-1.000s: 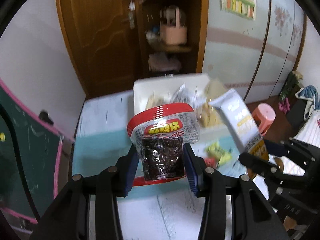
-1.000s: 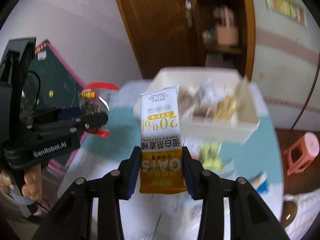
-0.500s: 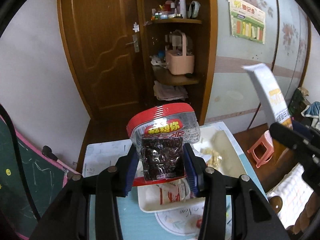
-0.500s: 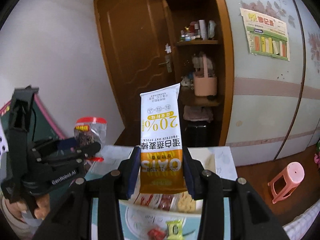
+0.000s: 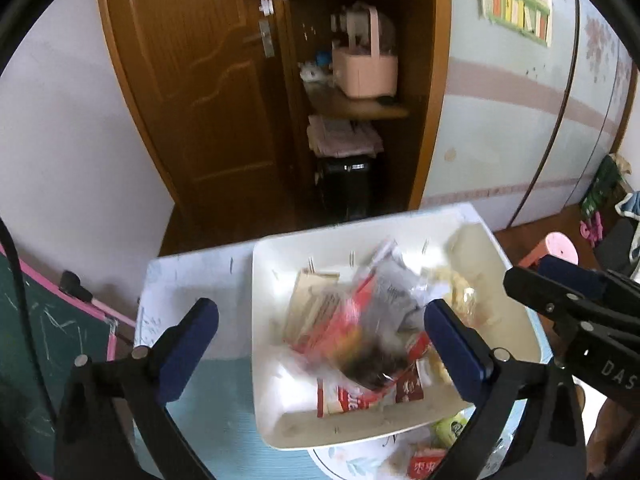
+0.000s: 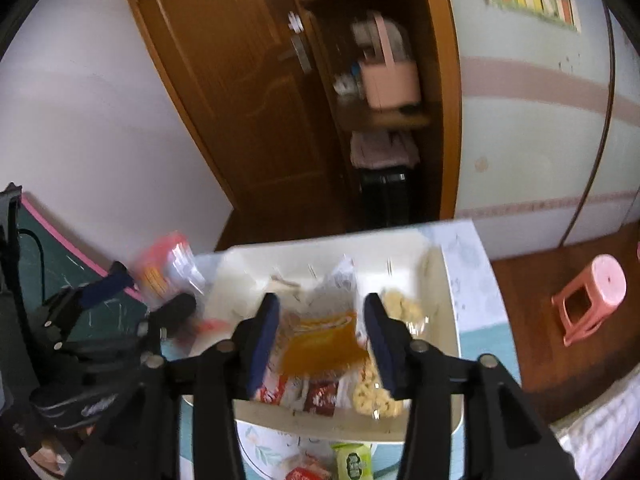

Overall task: Organize snacks
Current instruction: 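Carry both packs over the white bin and open both tools, then withdraw both tools toward the remaining snacks on the table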

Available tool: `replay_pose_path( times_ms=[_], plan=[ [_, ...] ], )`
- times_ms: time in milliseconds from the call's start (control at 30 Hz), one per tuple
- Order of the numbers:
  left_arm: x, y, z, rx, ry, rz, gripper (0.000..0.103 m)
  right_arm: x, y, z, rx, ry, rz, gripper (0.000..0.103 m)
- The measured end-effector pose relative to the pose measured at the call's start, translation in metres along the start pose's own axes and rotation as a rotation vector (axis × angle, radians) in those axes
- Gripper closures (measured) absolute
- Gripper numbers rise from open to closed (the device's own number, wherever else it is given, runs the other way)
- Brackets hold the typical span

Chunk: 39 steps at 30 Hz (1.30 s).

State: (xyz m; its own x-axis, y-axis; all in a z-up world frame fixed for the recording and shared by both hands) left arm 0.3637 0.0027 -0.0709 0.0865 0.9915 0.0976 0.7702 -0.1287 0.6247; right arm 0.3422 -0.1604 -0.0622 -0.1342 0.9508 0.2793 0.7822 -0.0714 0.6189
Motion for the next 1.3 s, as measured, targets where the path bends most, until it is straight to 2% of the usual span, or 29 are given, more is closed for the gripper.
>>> replay_pose_path(
  times_ms=[67,167,400,633,933,1100,1300],
  plan=[
    [-0.001,-0.007,0.005,0.025,-0.008,0.003,0.001,-0.003,-0.004,0.001,0.005,-0.009,0.000,0.042],
    [-0.002,-0.015,0.009,0.047,-0.030,-0.011,0.001,-0.007,-0.010,-0.004,0.009,-0.003,0.005,0.041],
    [-0.008,-0.019,-0.022,0.014,-0.057,-0.005,0.001,-0.006,-0.012,-0.028,-0.012,-0.024,-0.021,0.041],
    [-0.008,-0.012,-0.084,-0.064,-0.076,-0.015,0.001,0.004,-0.019,-0.076,-0.056,-0.039,-0.055,0.041],
    [-0.020,0.000,-0.182,-0.192,-0.117,0.011,0.001,0.019,-0.029,-0.165,-0.166,-0.053,-0.124,0.041],
    [-0.039,0.001,-0.234,-0.278,-0.142,0.064,0.001,0.017,-0.041,-0.202,-0.200,-0.069,-0.158,0.041],
    [-0.082,-0.024,-0.248,-0.300,-0.170,0.187,0.001,-0.002,-0.073,-0.206,-0.176,-0.075,-0.146,0.041]
  ],
)
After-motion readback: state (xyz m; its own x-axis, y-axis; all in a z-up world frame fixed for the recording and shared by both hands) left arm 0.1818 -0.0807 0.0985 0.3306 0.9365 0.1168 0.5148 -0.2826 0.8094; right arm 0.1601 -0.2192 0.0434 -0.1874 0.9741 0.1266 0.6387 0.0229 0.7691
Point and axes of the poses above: each gripper's, at about its wrist camera, not at the fingertips, and z roughly the way its jaws point, x to its left, y to its top, the point moved 6 cm from there along z, roughly the way its jaws point, and after that the axes turned 4 degrees about z, right-handed, at the moved point
